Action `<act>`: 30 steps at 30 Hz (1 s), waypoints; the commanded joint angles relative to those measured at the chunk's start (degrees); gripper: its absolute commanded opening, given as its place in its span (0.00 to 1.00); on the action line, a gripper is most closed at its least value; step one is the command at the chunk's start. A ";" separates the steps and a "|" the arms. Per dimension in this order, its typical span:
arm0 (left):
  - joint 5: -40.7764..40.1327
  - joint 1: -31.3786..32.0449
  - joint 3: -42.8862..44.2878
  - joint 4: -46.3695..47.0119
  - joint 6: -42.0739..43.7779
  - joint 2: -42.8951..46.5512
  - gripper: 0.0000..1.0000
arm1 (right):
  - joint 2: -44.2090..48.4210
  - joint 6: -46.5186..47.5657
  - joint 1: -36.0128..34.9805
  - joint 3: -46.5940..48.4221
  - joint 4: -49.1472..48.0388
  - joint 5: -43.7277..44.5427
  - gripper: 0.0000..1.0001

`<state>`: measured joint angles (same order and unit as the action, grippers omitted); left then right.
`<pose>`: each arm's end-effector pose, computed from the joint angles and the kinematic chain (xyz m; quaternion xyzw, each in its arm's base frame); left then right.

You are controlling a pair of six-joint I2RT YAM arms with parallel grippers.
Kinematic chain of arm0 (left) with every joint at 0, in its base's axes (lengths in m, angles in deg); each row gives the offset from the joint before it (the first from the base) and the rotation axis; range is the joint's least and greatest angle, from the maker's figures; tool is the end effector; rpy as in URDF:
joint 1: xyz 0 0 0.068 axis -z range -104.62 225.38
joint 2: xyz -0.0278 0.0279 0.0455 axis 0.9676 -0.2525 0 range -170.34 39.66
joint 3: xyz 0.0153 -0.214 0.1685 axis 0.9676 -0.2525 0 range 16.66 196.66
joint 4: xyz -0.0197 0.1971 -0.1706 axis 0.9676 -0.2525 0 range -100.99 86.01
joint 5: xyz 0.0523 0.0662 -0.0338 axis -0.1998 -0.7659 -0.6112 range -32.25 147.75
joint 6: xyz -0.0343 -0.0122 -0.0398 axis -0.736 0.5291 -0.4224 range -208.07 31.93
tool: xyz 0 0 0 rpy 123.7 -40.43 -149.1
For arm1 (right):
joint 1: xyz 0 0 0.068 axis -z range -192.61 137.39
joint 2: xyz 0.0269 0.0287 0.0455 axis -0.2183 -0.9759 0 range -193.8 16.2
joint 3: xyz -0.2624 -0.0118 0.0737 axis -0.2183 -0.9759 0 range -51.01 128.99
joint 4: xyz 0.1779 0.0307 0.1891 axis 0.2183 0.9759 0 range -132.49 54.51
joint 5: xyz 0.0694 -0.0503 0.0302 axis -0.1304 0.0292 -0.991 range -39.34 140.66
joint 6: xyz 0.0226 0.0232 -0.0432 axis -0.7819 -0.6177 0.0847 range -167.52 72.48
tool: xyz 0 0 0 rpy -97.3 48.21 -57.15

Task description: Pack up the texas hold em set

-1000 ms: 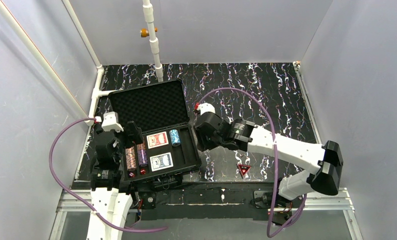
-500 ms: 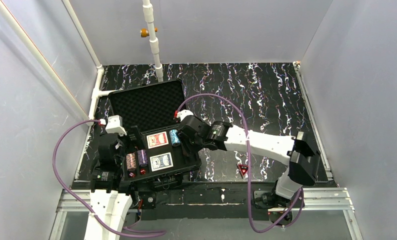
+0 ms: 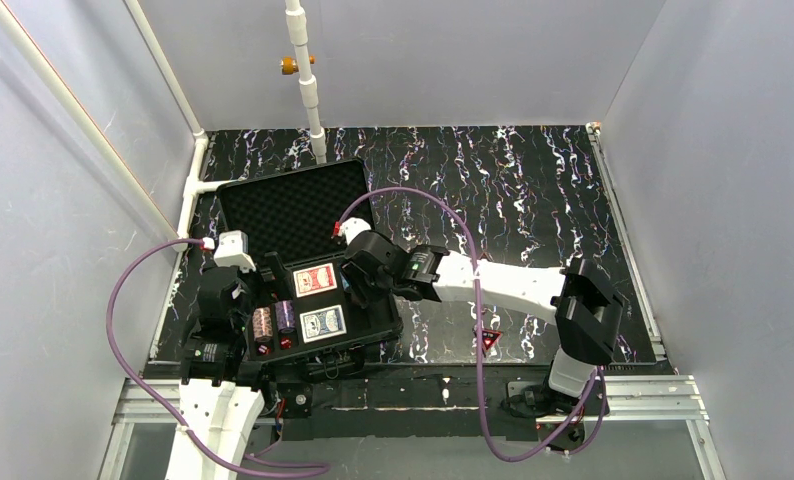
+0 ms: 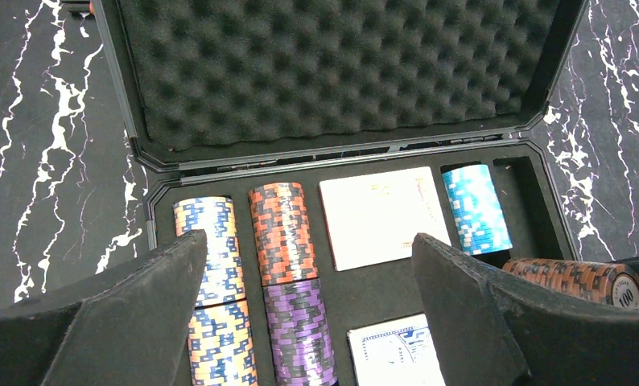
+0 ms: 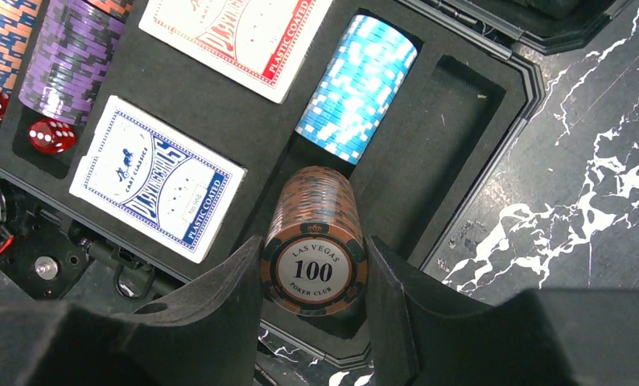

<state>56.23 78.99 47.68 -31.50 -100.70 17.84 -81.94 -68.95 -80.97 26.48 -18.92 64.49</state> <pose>0.1110 -0.0060 0.2756 -0.0714 0.8074 -0.0721 0.5812 0.1502 0.3552 0.2688 -0.3212 0.8576 0.1940 0.3518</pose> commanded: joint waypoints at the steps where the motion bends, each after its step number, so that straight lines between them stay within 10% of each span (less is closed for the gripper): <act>1: -0.58 0.41 0.97 -0.75 0.49 -0.39 0.98 | 0.54 1.84 -1.00 2.42 -7.32 2.55 0.01; 21: -1.03 0.34 0.88 -0.79 0.23 -0.35 0.98 | 1.35 2.21 -4.44 -8.18 -13.55 8.61 0.02; 30: -1.02 0.34 0.88 -0.79 0.23 -0.43 0.98 | 1.81 1.22 -6.40 -10.68 -11.86 6.84 0.54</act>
<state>55.97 79.24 47.68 -31.50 -100.70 17.73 -80.39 -67.04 -86.63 16.49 -31.44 72.38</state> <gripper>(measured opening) 0.983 0.517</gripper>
